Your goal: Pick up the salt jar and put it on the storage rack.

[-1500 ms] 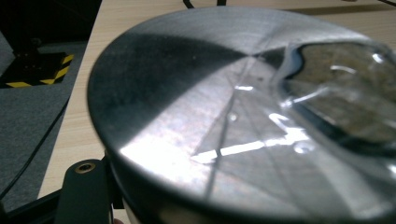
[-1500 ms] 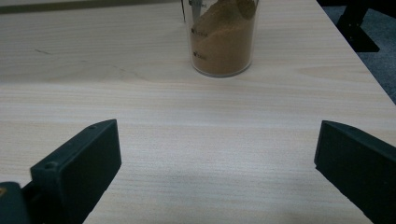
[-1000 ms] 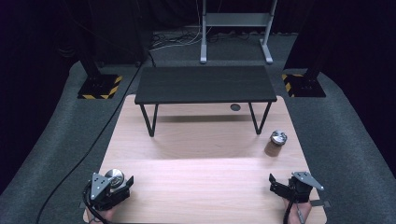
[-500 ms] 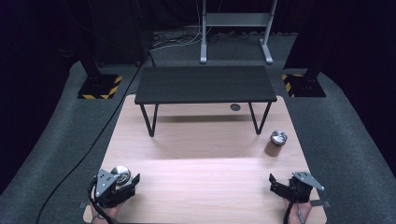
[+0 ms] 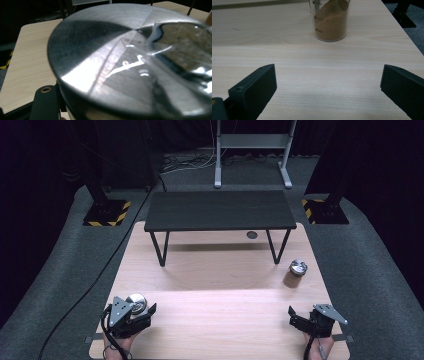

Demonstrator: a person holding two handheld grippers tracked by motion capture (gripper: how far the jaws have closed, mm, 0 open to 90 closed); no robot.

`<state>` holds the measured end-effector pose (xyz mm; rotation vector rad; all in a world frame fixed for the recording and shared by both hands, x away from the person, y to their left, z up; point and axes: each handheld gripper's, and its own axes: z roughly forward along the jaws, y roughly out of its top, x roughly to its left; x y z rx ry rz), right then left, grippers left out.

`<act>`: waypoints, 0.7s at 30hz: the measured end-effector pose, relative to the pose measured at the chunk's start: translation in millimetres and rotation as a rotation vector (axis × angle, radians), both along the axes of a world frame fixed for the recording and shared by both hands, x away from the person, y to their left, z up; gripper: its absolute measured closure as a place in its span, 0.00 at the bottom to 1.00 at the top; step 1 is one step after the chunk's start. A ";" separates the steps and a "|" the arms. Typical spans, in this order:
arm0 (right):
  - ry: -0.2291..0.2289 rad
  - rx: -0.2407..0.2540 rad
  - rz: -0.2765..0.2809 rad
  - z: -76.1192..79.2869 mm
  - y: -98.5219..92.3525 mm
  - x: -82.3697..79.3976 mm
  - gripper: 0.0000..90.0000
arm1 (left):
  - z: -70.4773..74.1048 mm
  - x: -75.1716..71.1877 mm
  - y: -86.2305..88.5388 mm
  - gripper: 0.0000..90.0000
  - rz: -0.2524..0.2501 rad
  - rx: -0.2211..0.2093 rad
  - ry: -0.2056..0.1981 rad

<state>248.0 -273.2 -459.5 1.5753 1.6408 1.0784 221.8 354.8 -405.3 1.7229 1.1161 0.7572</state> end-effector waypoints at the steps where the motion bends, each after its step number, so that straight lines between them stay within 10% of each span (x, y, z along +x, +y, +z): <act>1: 0.000 0.000 0.000 0.0 -0.1 0.0 0.00 | 0.8 1.2 -0.8 0.35 -0.004 0.000 0.000; 21: -0.005 0.004 0.001 -0.6 -0.9 -0.8 0.00 | 15.3 33.0 -17.5 0.35 -0.085 0.019 -0.005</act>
